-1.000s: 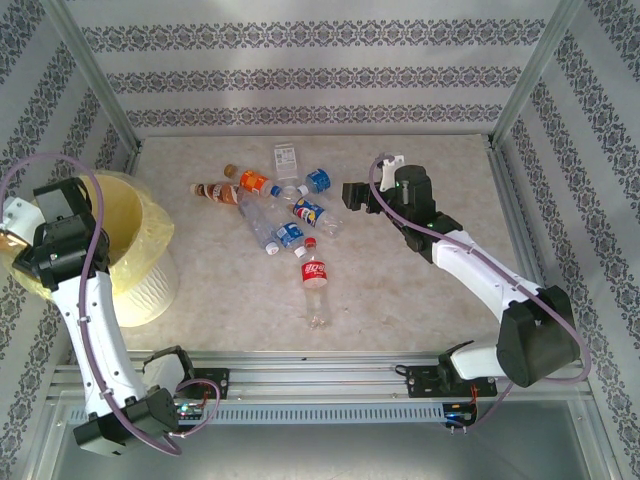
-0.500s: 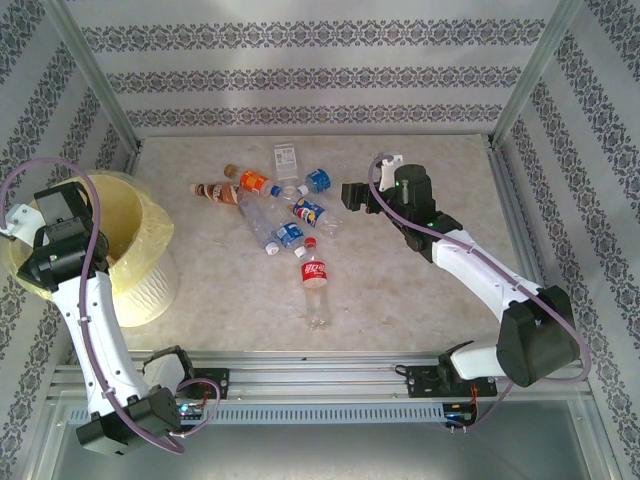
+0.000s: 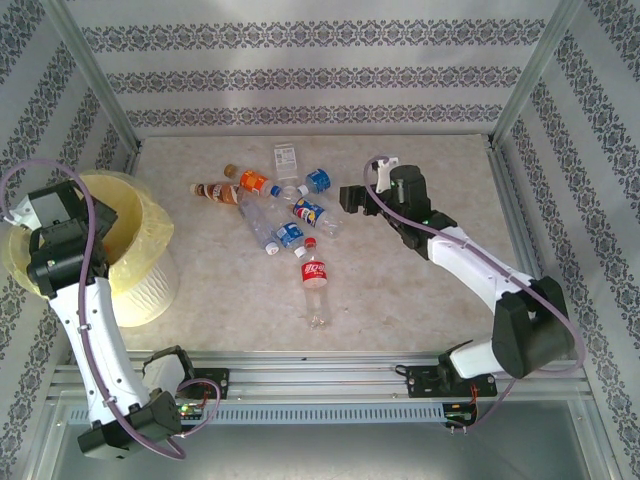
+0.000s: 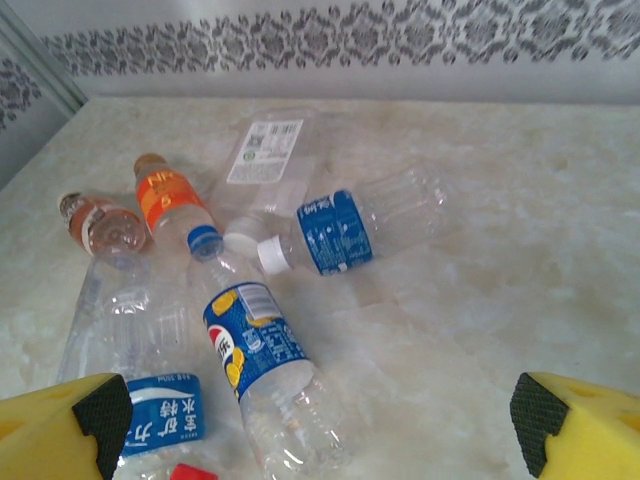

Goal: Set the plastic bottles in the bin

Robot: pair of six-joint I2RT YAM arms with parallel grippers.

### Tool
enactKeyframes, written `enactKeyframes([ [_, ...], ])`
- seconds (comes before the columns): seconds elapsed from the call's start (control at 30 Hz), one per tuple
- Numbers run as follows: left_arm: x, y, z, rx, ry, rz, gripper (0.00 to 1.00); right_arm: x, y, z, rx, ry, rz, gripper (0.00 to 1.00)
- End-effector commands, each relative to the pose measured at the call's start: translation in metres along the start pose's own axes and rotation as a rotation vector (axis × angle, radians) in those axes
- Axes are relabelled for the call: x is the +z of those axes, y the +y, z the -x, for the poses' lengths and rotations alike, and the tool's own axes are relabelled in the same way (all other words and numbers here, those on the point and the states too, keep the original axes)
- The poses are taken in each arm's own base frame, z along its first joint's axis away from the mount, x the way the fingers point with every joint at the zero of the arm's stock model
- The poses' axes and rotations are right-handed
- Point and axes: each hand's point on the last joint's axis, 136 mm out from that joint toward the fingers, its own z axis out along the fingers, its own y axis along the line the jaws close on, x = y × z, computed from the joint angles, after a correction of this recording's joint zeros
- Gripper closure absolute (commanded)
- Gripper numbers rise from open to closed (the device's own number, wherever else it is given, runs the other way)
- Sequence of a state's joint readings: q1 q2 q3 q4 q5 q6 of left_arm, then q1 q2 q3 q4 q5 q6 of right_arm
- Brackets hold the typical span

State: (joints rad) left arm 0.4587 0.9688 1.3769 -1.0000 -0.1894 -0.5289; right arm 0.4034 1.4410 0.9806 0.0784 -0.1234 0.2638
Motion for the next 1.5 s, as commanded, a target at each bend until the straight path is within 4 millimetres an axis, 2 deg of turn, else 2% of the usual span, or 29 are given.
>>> enactKeyframes([
  [0.0, -0.020, -0.044, 0.009, 0.005, -0.022, -0.217, 0.00, 0.012, 0.017, -0.008, 0.001, 0.053, 0.088, 0.02],
  [0.23, -0.042, -0.130, -0.007, 0.132, 0.010, -0.499, 0.00, 0.044, 0.016, -0.053, -0.070, 0.250, 0.116, 0.04],
  [0.37, -0.053, -0.179, -0.026, 0.204, 0.057, -0.650, 0.00, 0.056, 0.013, -0.067, -0.083, 0.313, 0.112, 0.04],
  [0.47, -0.062, -0.214, -0.048, 0.275, 0.102, -0.748, 0.00, 0.064, 0.015, -0.075, -0.084, 0.344, 0.122, 0.04],
  [0.63, -0.066, -0.253, -0.084, 0.352, 0.181, -0.796, 0.00, 0.075, 0.014, -0.086, -0.102, 0.389, 0.114, 0.04],
  [0.77, -0.053, -0.274, -0.124, 0.347, 0.272, -0.765, 0.00, 0.077, 0.014, -0.084, -0.100, 0.379, 0.087, 0.02],
  [0.97, -0.005, -0.286, -0.193, 0.325, 0.413, -0.633, 0.00, 0.068, 0.012, -0.066, -0.096, 0.291, 0.039, 0.02],
  [1.07, 0.022, -0.283, -0.218, 0.342, 0.452, -0.544, 0.00, 0.059, 0.011, -0.058, -0.097, 0.264, 0.025, 0.02],
  [1.2, 0.055, -0.272, -0.236, 0.360, 0.438, -0.426, 0.00, 0.044, 0.009, -0.051, -0.110, 0.230, 0.003, 0.02],
  [1.3, 0.077, -0.261, -0.240, 0.359, 0.400, -0.344, 0.00, 0.030, 0.010, -0.045, -0.123, 0.199, -0.003, 0.02],
  [1.47, 0.103, -0.257, -0.262, 0.358, 0.467, -0.318, 0.00, 0.008, 0.012, -0.036, -0.144, 0.129, 0.001, 0.02],
])
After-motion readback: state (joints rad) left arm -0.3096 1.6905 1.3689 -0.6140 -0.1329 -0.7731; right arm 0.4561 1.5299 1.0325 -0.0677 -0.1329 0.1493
